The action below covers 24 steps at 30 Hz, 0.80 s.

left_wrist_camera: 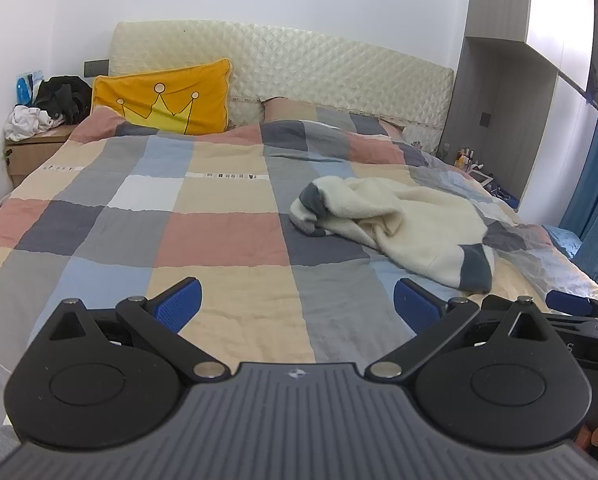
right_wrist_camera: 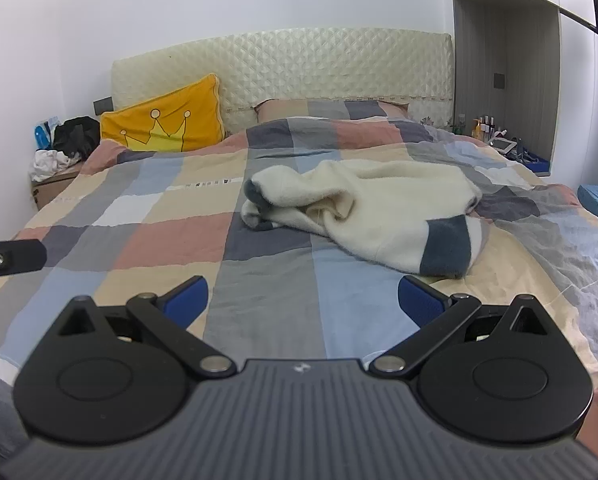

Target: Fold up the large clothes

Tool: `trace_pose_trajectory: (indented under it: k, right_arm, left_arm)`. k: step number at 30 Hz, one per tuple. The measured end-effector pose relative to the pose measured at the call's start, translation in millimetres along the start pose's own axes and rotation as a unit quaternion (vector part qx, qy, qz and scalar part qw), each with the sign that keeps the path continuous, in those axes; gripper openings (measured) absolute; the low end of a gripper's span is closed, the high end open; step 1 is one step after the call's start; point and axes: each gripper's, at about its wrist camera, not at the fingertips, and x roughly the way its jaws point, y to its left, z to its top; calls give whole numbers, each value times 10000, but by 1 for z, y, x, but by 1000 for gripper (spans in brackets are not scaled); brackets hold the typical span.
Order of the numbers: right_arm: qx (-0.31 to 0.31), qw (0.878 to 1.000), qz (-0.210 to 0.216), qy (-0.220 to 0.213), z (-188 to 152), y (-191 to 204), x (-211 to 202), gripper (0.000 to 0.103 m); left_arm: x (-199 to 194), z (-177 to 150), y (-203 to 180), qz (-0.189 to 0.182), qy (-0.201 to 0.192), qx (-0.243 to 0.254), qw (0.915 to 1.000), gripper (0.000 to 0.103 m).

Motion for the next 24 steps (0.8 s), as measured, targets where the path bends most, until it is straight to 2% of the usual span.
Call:
trace_pose_trajectory:
  k: [24]
  right_arm:
    - [34,10000,-46,13,-4,0,5,103]
  left_arm:
    - [7,-1,2,-26,80,-14,10000,103]
